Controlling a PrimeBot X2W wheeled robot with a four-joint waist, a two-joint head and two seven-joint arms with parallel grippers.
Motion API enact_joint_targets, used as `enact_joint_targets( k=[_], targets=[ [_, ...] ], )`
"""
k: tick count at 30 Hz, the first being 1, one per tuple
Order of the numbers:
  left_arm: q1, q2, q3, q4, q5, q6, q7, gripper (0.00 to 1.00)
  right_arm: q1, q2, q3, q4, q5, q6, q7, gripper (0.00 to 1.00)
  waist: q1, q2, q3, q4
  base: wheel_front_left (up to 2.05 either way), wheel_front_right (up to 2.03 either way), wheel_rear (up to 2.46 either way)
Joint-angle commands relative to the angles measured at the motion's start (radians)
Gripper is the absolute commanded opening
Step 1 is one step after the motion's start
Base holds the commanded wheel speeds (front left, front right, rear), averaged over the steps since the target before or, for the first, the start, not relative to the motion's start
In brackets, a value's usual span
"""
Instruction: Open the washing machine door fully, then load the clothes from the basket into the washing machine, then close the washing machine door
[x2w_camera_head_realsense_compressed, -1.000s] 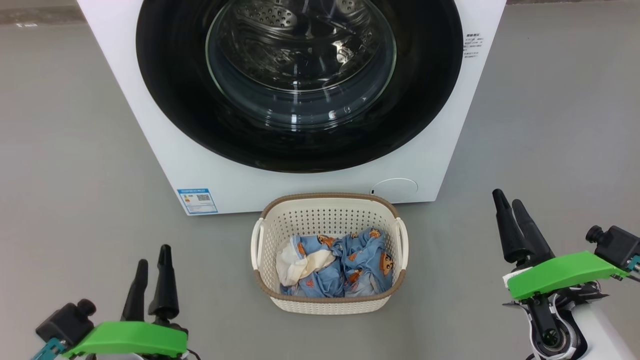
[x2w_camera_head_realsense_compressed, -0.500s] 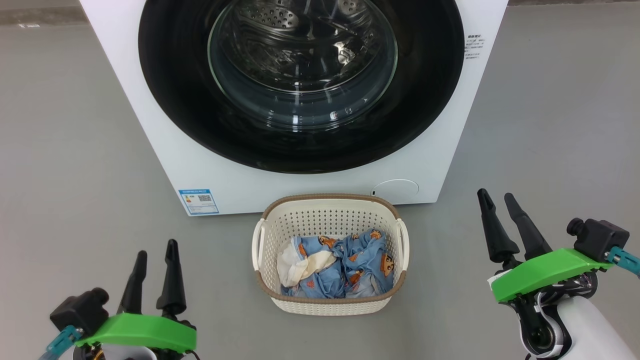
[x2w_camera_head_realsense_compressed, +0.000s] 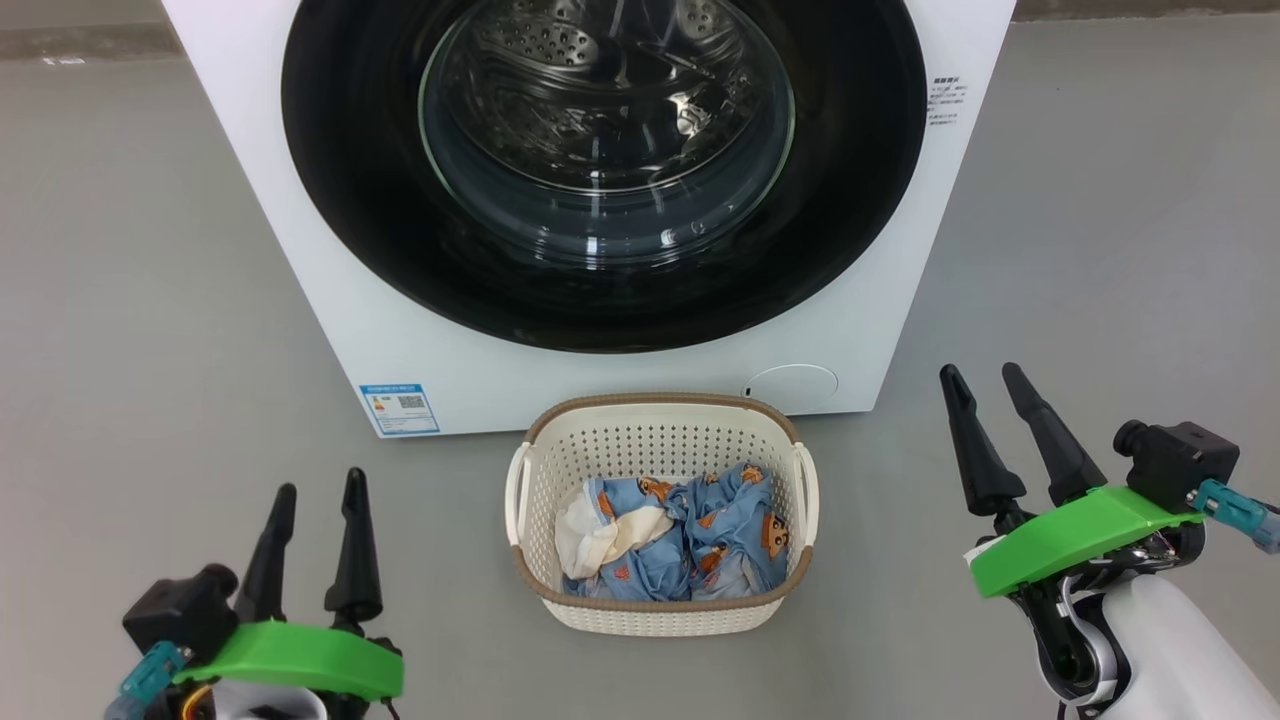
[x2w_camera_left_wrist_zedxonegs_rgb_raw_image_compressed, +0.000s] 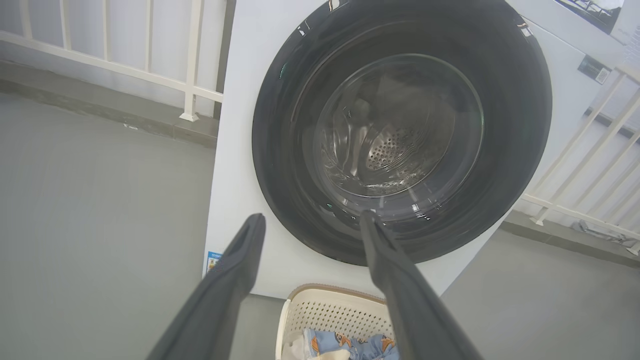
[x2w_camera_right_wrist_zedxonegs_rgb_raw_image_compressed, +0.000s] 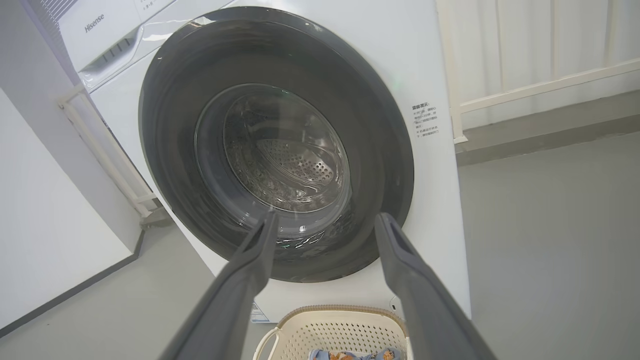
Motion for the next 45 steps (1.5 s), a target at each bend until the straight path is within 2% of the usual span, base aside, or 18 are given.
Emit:
enact_joint_targets(
  k=[1,11,45],
  targets=[
    [-0.052,0.021,0.024,-0.016,0.027,-0.004,-0.015,1.00,-0.048,-0.015,0.022,-0.020,-0.029,0.004,-0.016,1.00,0.0000,-0.0001,0.000,0.000,0.00,0.00,0.00],
    [-0.066,0.023,0.029,-0.021,0.132,-0.003,-0.044,1.00,-0.067,-0.032,0.054,-0.023,-0.107,0.005,-0.045,1.00,-0.0001,-0.0001,0.001,0.002,0.00,0.00,0.00],
    [-0.079,0.011,0.055,-0.006,0.147,-0.012,-0.044,1.00,-0.064,-0.029,0.046,-0.027,-0.102,0.005,-0.045,1.00,-0.0001,-0.0001,0.014,0.002,0.00,0.00,0.00]
  ],
)
